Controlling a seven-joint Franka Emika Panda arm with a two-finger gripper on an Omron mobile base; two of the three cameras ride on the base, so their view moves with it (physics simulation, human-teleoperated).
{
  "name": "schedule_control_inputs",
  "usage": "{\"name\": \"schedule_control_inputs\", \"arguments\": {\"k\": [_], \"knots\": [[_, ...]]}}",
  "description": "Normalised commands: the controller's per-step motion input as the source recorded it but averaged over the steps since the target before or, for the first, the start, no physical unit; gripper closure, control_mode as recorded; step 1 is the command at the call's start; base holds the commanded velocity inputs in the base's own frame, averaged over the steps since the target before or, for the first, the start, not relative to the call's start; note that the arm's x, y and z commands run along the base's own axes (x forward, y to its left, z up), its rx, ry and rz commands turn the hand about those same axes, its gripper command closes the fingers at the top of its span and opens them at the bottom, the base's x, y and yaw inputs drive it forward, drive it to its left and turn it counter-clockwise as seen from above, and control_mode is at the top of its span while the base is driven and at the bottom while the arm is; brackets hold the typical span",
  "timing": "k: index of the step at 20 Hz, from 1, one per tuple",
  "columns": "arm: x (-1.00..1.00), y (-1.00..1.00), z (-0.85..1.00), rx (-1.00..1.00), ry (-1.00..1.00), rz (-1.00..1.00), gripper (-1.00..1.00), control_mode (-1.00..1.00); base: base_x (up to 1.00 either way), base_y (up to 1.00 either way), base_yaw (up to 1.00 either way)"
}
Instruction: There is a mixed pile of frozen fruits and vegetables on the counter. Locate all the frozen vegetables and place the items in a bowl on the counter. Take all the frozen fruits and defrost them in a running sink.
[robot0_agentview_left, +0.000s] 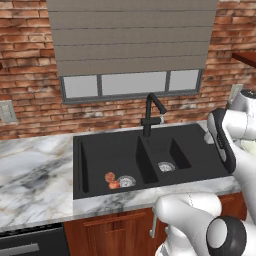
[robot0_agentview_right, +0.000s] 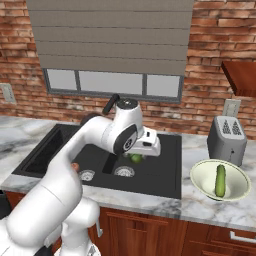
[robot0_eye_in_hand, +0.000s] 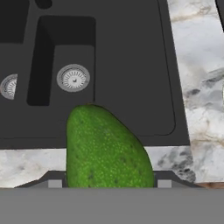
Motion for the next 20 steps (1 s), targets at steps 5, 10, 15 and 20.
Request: {"name": "schedule_control_inputs", "arguments": {"k": [5, 10, 15, 20], "knots": [[-0.01, -0.47, 0.03, 0.00, 0.00, -0.10, 1.00, -1.00, 0.00, 0.00, 0.00], [-0.01, -0.46, 0.04, 0.00, 0.00, -0.10, 1.00, -1.00, 0.00, 0.00, 0.00], [-0.02, -0.41, 0.04, 0.00, 0.00, -0.10, 1.00, -1.00, 0.00, 0.00, 0.00], [-0.01, -0.40, 0.02, 0.00, 0.00, -0.10, 1.00, -1.00, 0.00, 0.00, 0.00]]}}
